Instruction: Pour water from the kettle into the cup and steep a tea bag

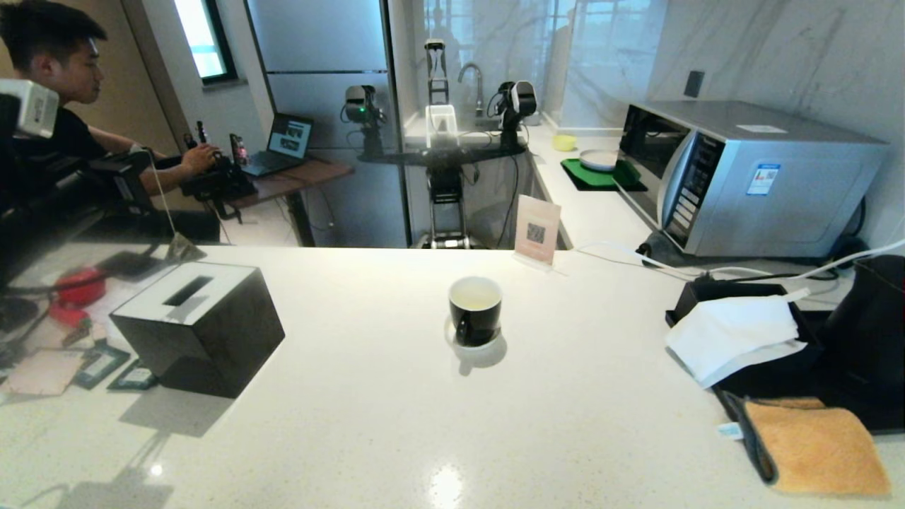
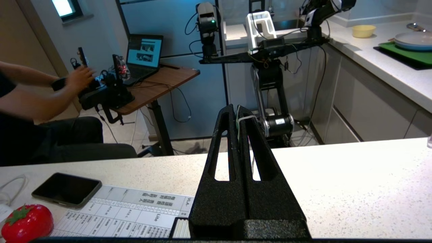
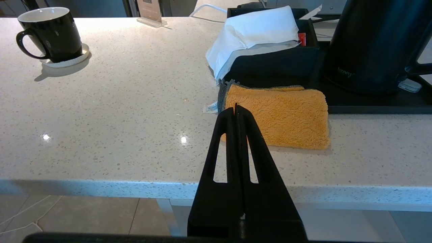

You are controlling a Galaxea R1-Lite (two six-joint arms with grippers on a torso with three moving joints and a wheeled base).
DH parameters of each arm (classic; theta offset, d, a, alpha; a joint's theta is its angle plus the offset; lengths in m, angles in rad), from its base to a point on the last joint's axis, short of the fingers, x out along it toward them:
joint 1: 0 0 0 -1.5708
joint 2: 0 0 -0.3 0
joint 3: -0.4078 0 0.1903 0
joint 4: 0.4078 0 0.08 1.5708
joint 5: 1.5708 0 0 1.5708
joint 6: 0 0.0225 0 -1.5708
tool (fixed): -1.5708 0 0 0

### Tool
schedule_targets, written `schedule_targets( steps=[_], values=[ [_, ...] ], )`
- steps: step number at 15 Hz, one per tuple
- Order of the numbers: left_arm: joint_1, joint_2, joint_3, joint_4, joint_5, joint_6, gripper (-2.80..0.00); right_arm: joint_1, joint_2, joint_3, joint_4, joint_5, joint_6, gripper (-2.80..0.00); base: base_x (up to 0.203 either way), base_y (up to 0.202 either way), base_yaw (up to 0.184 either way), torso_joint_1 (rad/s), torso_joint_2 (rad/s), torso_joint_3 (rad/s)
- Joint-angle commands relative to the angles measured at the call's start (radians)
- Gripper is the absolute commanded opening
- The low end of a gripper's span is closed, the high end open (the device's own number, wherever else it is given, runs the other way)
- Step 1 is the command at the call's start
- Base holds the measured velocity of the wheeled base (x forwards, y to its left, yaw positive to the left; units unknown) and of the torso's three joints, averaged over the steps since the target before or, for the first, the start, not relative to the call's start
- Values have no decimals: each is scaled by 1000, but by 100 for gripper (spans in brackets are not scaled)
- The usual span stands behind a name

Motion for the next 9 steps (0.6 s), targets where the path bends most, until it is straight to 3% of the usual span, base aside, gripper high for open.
schedule_targets(
  steps=[1, 9],
  values=[
    [13, 20, -1, -7, -1, 2, -280, 0, 2, 0, 0, 0, 0, -280, 0, 0, 0, 0, 0, 0],
    [33, 65, 11, -59, -3, -10, -280, 0, 2, 0, 0, 0, 0, -280, 0, 0, 0, 0, 0, 0]
  ],
)
